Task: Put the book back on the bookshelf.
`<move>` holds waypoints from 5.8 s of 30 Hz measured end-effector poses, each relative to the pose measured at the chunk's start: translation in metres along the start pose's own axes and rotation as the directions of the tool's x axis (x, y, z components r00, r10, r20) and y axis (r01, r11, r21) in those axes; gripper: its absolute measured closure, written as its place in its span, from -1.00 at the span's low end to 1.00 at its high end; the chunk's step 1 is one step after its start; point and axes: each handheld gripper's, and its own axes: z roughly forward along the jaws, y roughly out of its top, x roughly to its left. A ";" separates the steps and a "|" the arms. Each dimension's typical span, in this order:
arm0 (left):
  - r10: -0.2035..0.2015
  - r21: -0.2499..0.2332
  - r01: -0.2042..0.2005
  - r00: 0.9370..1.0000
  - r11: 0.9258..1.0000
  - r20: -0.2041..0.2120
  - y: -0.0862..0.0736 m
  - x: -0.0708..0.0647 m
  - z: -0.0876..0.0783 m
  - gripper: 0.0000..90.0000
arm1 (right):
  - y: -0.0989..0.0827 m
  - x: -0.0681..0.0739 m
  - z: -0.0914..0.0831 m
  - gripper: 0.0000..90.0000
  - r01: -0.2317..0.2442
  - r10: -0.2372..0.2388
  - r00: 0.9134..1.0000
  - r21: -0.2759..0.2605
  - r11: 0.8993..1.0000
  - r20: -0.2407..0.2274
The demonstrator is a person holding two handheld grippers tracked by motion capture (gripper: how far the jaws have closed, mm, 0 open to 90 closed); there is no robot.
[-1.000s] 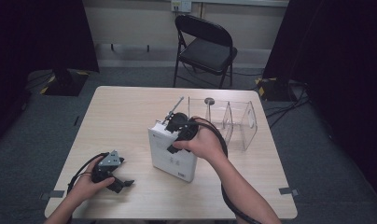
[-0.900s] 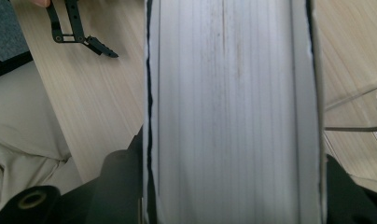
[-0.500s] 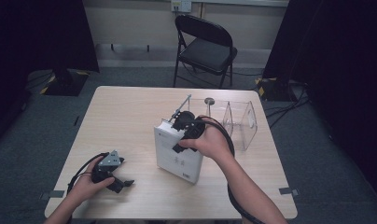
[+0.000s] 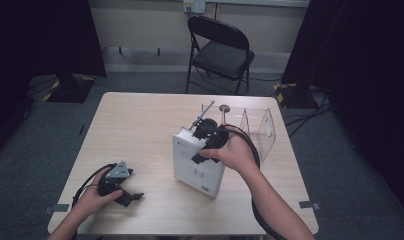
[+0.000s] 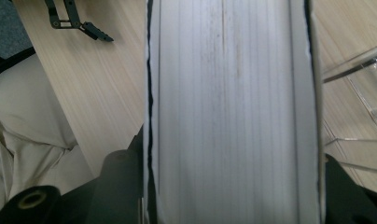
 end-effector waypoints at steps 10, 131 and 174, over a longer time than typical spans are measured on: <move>0.000 0.000 0.000 1.000 1.000 0.000 0.000 0.000 0.000 -1.00 | -0.013 -0.005 -0.008 0.16 -0.022 0.022 1.000 0.002 1.000 0.009; 0.000 -0.001 0.000 1.000 1.000 0.000 0.000 0.000 0.000 -1.00 | -0.148 -0.058 -0.079 0.16 -0.318 0.316 0.941 -0.008 0.948 0.124; -0.001 0.000 0.001 1.000 1.000 -0.001 0.000 0.000 0.000 -1.00 | -0.163 -0.079 -0.086 0.17 -0.439 0.433 0.875 -0.023 0.898 0.216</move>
